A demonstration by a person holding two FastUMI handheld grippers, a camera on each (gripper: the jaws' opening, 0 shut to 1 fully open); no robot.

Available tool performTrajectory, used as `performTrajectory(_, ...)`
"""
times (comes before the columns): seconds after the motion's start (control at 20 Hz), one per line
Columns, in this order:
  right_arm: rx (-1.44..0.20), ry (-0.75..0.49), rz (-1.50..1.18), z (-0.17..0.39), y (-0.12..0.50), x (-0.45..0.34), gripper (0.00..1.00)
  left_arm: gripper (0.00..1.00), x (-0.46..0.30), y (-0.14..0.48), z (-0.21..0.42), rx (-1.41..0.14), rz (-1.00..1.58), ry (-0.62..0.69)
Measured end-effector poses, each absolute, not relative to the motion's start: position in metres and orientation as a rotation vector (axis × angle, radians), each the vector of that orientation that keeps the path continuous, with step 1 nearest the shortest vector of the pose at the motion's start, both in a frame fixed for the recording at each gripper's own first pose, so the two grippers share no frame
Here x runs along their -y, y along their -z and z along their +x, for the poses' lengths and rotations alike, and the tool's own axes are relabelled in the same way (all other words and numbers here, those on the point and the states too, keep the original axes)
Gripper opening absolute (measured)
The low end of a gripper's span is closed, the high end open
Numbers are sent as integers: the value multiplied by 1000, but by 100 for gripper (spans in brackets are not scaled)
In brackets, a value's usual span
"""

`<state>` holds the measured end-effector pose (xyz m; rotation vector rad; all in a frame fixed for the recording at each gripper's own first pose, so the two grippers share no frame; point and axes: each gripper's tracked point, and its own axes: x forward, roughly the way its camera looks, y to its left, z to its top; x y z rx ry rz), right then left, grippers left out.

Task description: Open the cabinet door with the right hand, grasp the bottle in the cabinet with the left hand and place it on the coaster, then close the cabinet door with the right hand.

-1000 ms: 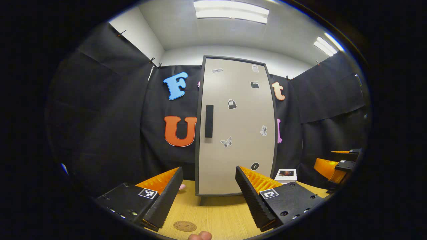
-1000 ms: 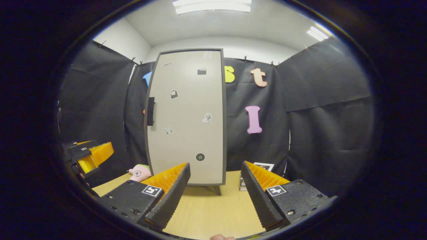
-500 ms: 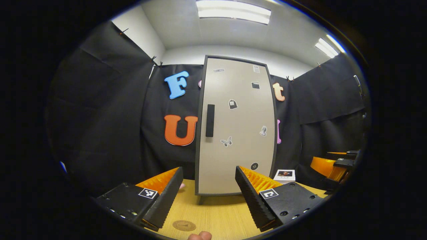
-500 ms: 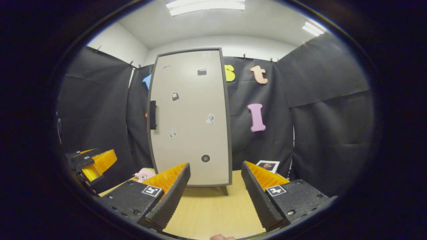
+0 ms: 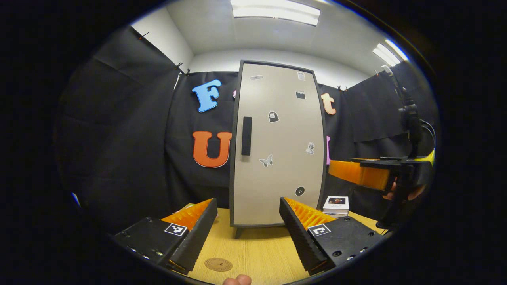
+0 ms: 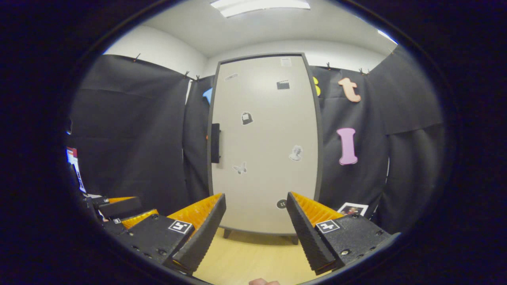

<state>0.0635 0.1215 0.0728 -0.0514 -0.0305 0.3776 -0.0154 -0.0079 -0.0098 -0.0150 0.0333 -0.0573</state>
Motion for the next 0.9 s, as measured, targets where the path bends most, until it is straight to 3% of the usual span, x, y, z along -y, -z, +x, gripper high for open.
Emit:
performTrajectory(0.25, 12, -484, -31, 112, -105, -184, 99, 95, 8, 7, -18, -26, -5, 64)
performTrajectory(0.65, 96, -496, -86, 187, -146, -260, 98, 95, -4, 10, -23, -44, -7, 55)
performTrajectory(0.9, 35, -502, -114, 224, -135, -300, 99, 95, -20, 11, -24, -41, -5, 31)
